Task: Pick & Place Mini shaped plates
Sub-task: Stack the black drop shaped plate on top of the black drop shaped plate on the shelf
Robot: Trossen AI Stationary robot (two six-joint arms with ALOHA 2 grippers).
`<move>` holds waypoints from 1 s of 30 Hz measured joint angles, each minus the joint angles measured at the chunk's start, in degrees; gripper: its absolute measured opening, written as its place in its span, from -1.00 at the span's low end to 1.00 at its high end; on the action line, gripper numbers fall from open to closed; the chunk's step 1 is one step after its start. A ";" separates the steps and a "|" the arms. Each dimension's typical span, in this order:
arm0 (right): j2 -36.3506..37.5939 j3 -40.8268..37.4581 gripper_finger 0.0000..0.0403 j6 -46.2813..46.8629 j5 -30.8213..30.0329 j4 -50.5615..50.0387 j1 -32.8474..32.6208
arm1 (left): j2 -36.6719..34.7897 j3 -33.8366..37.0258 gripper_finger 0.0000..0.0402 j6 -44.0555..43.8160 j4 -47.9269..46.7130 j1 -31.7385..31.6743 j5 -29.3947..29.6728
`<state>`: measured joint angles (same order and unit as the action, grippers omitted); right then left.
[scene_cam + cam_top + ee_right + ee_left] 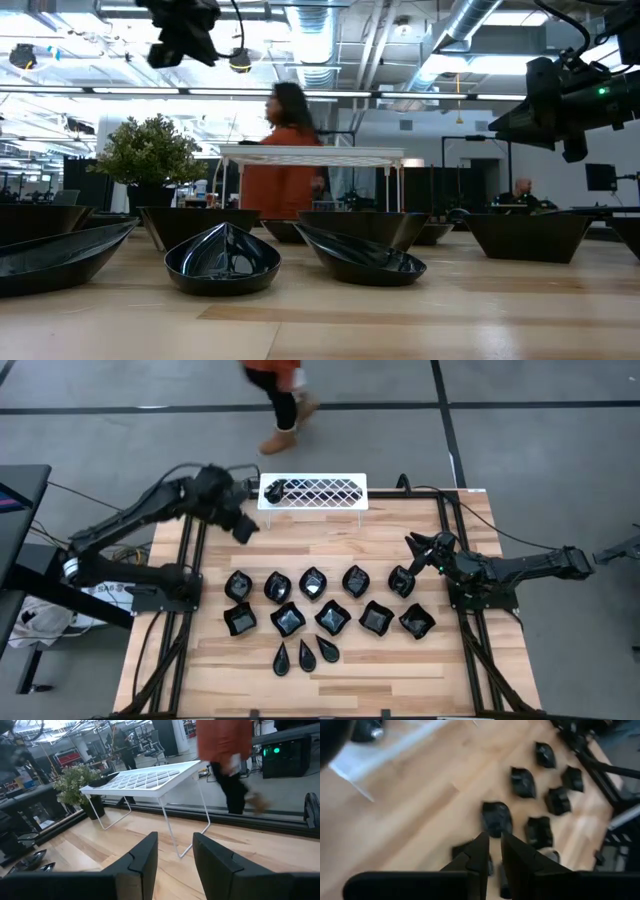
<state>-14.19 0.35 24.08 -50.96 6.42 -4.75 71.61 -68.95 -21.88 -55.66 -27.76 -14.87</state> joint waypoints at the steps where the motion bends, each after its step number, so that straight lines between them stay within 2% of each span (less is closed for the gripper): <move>1: 0.02 0.00 -0.41 0.00 0.00 0.01 0.02 | -1.57 2.06 -0.75 -1.55 1.42 1.71 0.02; 7: 0.02 0.00 -0.41 0.00 0.00 0.00 0.01 | -8.14 13.95 -0.75 -12.01 13.18 13.27 0.06; 12: 0.01 0.00 -0.41 -0.01 0.00 -0.01 0.01 | -8.54 20.68 -0.75 -22.20 22.95 24.03 0.06; 22: 0.02 0.01 -0.41 -0.02 0.03 -0.43 0.01 | 1.22 23.80 -0.76 -44.37 31.06 42.11 1.80; 30: 0.01 -0.01 -0.41 -0.04 0.04 -0.44 0.00 | 10.57 23.80 -0.76 -56.43 35.27 50.00 1.80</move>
<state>-14.19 0.34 24.03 -50.92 5.98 -4.75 82.18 -45.15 -78.31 -20.39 22.24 -13.07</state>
